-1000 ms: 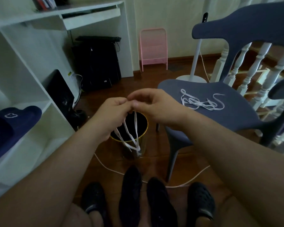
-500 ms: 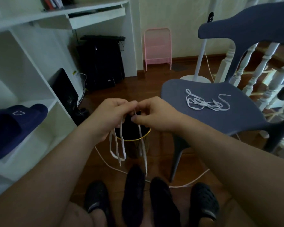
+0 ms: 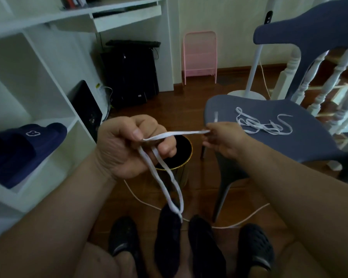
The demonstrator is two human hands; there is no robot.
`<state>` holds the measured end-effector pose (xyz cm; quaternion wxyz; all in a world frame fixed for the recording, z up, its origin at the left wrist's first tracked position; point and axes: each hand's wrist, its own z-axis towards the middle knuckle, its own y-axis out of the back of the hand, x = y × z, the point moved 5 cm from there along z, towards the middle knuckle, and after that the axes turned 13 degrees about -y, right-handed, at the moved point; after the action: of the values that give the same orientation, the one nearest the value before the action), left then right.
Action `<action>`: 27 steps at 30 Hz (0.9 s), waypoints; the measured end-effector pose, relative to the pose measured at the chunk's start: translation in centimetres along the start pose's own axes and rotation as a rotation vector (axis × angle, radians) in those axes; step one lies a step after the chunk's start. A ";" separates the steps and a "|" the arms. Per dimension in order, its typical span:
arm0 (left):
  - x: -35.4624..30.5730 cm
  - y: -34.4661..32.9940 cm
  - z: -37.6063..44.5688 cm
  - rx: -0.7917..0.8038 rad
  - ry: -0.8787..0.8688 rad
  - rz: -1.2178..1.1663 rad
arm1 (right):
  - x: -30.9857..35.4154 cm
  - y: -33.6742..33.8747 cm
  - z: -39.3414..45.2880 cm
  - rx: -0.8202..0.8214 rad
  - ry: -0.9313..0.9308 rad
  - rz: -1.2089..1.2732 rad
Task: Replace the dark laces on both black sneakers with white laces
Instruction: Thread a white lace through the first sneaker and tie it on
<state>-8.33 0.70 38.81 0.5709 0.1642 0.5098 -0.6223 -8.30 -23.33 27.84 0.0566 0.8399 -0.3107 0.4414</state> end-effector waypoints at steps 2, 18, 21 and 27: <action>0.8 -0.5 0.1 0.060 0.089 -0.041 | 0.3 0.9 0.6 -0.051 0.002 0.047; 15.2 4.4 -1.7 0.268 0.958 1.406 | 3.3 3.7 -3.0 -0.028 0.067 0.059; 20.5 6.3 -3.2 0.228 1.045 1.349 | 2.1 2.3 -4.7 0.121 0.131 -0.353; 31.8 9.0 -12.4 -0.145 1.250 1.071 | -2.8 0.1 -4.9 0.261 0.321 -1.072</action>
<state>-14.48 -4.88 4.48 0.4106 0.6634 0.6250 -0.0253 -13.00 -20.27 28.59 0.2149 0.8026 0.2280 0.5075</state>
